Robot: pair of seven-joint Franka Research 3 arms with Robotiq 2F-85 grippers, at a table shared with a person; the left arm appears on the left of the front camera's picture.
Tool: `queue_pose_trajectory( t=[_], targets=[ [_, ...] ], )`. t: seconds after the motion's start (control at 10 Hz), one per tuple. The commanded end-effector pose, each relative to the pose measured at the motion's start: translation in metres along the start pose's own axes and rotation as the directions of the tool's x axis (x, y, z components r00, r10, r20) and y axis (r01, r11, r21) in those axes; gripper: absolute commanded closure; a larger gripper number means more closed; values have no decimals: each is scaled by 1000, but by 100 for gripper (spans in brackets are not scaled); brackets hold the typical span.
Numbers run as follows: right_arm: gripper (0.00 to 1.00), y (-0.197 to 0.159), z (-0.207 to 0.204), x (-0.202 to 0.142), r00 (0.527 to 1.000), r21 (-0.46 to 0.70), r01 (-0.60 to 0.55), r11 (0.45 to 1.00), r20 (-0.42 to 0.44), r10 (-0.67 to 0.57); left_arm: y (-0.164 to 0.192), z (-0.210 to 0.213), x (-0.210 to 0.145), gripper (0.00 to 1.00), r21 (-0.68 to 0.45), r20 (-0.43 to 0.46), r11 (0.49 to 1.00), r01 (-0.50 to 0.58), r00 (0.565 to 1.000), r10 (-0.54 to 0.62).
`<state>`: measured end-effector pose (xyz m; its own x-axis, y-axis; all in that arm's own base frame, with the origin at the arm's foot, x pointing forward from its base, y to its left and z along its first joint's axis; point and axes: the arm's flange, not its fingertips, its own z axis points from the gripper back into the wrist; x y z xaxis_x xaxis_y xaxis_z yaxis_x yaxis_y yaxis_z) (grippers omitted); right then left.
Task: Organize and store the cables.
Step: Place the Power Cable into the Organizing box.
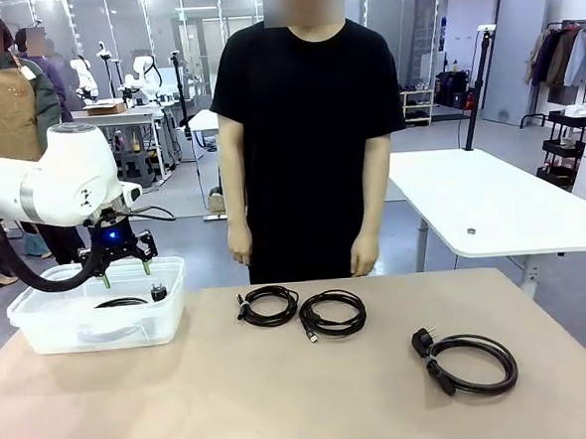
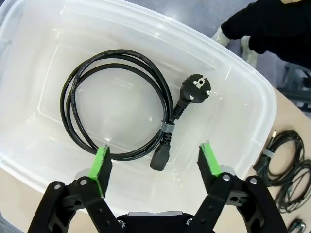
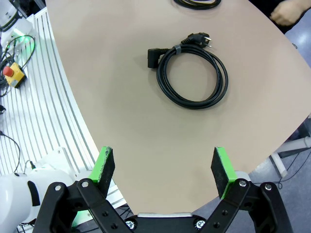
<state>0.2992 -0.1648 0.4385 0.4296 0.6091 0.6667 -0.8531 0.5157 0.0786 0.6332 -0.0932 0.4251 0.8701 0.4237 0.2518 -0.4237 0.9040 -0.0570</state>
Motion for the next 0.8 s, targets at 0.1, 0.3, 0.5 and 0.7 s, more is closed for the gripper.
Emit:
queue_pose_trajectory(
  t=[0.1, 0.3, 0.5, 0.7],
  targets=[
    [0, 1, 2, 0, 1000, 4, -7, 1000, 12, 7, -2, 3, 2, 0, -16, 3, 1000, -16, 1000, 16],
    [0, 1, 2, 0, 1000, 4, -7, 1000, 12, 7, 3, 0, -3, 0, -65, -11, 998, 1, 1000, -1],
    [0, 1, 2, 0, 1000, 4, -7, 1000, 12, 7, 0, 1, 0, 0, -1, 0, 1000, -1, 1000, 1],
    [0, 1, 2, 0, 1000, 4, -7, 1000, 12, 7, 0, 1, 0, 0, -1, 0, 1000, -1, 1000, 1]
  ],
)
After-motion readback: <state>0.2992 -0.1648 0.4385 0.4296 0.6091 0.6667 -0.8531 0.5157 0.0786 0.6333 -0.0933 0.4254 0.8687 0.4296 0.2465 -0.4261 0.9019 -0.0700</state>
